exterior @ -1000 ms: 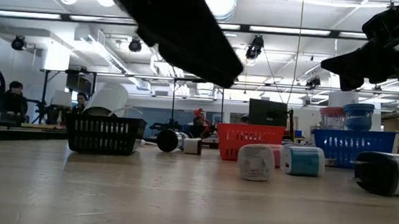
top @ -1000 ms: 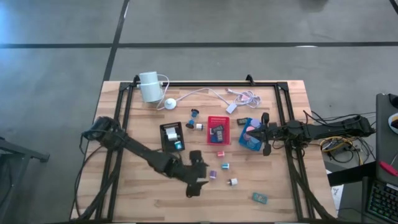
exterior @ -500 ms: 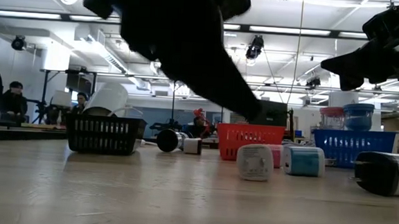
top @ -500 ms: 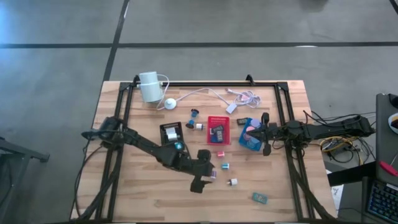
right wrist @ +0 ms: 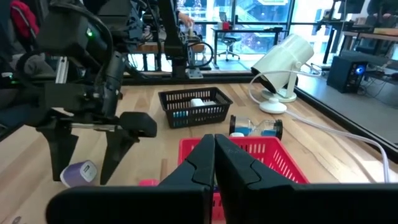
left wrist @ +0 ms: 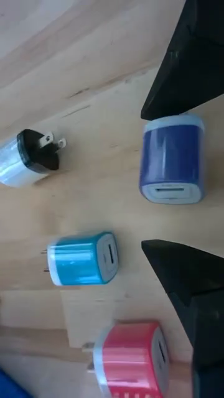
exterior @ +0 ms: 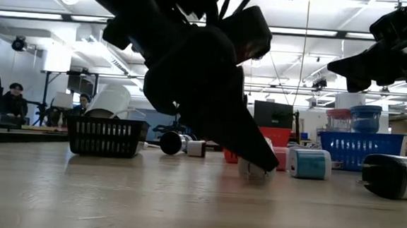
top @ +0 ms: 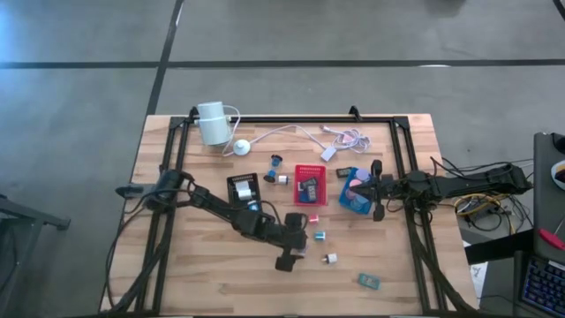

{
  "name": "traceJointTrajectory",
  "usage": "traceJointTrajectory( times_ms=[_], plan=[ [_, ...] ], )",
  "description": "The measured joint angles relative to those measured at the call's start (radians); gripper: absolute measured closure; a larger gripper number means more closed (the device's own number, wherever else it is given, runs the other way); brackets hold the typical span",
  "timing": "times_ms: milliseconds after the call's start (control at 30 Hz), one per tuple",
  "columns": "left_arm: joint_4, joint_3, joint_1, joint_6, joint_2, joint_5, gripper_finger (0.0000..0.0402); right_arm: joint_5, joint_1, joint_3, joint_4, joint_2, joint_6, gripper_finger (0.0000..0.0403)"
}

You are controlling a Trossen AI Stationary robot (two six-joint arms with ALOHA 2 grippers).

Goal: Pick & Place Office items
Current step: Put the purple charger adapter into the black bin

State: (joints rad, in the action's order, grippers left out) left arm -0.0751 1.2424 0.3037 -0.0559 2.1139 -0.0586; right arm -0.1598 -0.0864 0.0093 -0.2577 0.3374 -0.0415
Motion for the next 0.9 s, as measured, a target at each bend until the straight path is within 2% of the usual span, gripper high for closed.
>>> traceJointTrajectory(
  times_ms=[267, 667, 900],
  plan=[
    [0.009, -0.004, -0.003, -0.001, 0.0, 0.011, 0.0095, 0.0, 0.0, 0.0, 0.017, 0.0, -0.001, 0.0394],
    [0.004, -0.004, -0.003, -0.003, -0.002, 0.018, 0.0221, 0.0, 0.0, 0.0, 0.016, -0.001, -0.003, 0.0394],
    [0.006, -0.004, -0.001, -0.003, -0.003, 0.018, 0.0232, 0.0, 0.0, 0.0, 0.016, 0.0, -0.003, 0.0394]
  ],
)
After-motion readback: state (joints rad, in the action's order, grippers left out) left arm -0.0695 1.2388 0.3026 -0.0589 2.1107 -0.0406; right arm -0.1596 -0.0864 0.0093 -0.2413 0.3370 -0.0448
